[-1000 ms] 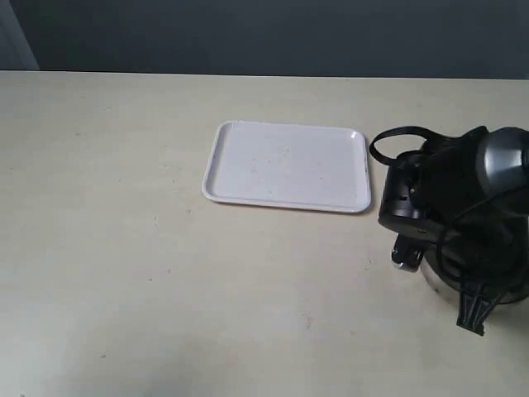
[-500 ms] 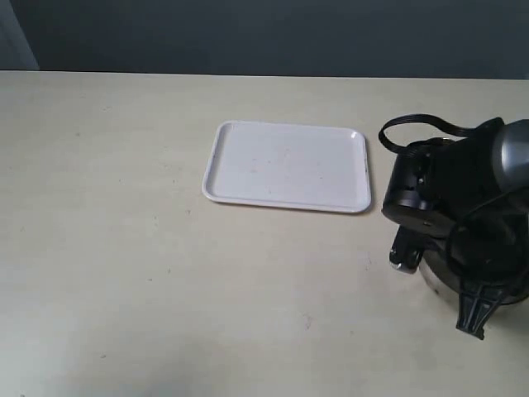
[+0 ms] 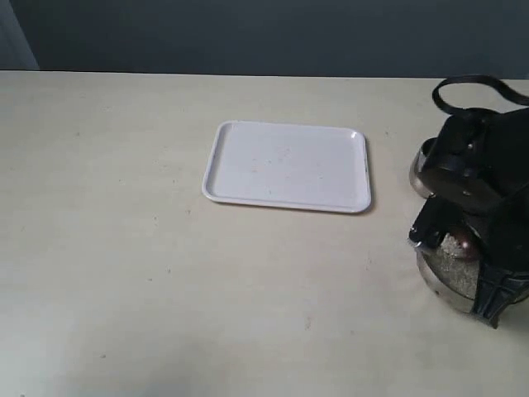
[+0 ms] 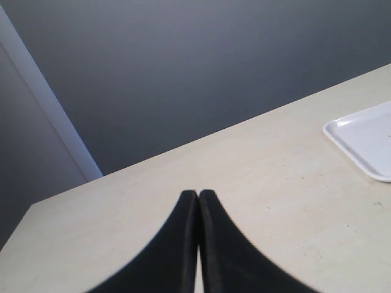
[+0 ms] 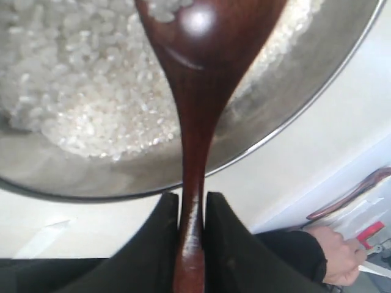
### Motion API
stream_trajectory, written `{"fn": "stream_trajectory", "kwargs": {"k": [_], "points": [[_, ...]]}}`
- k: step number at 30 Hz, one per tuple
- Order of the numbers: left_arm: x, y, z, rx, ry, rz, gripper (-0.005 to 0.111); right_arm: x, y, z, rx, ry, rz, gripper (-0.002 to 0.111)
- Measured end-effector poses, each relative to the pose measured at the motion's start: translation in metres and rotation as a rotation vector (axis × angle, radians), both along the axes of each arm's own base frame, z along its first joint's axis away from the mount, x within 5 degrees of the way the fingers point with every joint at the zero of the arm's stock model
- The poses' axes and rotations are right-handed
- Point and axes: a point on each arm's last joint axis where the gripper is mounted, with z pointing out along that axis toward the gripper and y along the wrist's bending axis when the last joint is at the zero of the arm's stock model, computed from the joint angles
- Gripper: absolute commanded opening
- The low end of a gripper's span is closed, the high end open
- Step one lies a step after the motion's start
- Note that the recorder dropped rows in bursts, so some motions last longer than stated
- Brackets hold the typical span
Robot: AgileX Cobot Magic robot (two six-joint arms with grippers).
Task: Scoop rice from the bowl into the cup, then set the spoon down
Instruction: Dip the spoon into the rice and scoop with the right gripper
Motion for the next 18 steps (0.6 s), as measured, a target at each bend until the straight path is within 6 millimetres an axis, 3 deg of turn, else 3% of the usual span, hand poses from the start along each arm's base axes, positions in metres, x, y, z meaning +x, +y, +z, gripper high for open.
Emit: {"fn": "stream_trajectory", "kwargs": {"k": [18], "points": [[0.0000,0.0000,0.0000,0.000,0.000,0.000,0.000,-0.0029,-0.0094,-0.0005,0.087,0.105,-0.089,-0.001]]}}
